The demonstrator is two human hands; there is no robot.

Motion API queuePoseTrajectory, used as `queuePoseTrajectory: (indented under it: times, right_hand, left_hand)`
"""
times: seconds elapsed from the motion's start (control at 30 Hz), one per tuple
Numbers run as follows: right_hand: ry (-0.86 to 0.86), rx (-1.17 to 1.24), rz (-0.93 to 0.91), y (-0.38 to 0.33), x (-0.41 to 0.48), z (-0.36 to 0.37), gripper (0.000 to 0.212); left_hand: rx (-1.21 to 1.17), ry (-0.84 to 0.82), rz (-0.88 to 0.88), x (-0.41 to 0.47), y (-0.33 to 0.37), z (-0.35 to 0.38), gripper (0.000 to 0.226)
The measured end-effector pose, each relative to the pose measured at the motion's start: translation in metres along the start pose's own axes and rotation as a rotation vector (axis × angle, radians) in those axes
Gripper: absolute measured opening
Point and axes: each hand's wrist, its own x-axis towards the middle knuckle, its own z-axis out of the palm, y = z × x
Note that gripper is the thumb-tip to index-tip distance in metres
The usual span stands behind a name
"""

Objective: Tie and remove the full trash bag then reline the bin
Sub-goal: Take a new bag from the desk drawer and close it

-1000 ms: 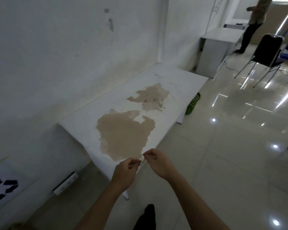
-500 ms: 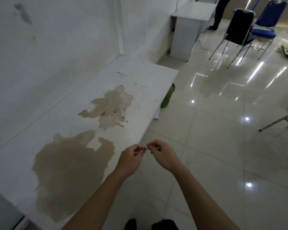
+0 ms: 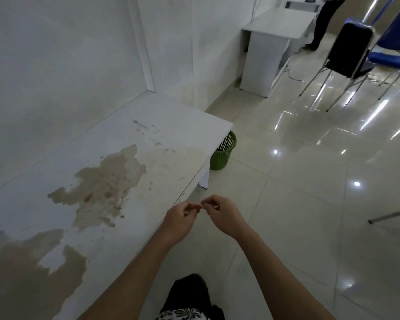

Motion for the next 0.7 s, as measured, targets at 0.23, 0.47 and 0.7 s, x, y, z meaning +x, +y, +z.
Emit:
queuePoseTrajectory:
  times: [0.23, 0.47, 0.7]
  right_hand:
    - [-0.086, -0.066, -0.076, 0.026, 0.12, -0.073, 0.017]
    - [-0.193, -0.139, -0.095, 0.05, 0.22, -0.151, 0.016]
    - [-0.315, -0.152, -0.133, 0.063, 0.295, -0.196, 0.017]
  left_hand:
    - [0.017, 0.082, -0.062, 0.108, 0.041, 0.038, 0.017]
    - [-0.022, 0.143, -0.105, 0.214, 0.09, 0.086, 0.011]
    - [-0.072, 0.28, -0.203, 0.272, 0.127, 0.113, 0.013]
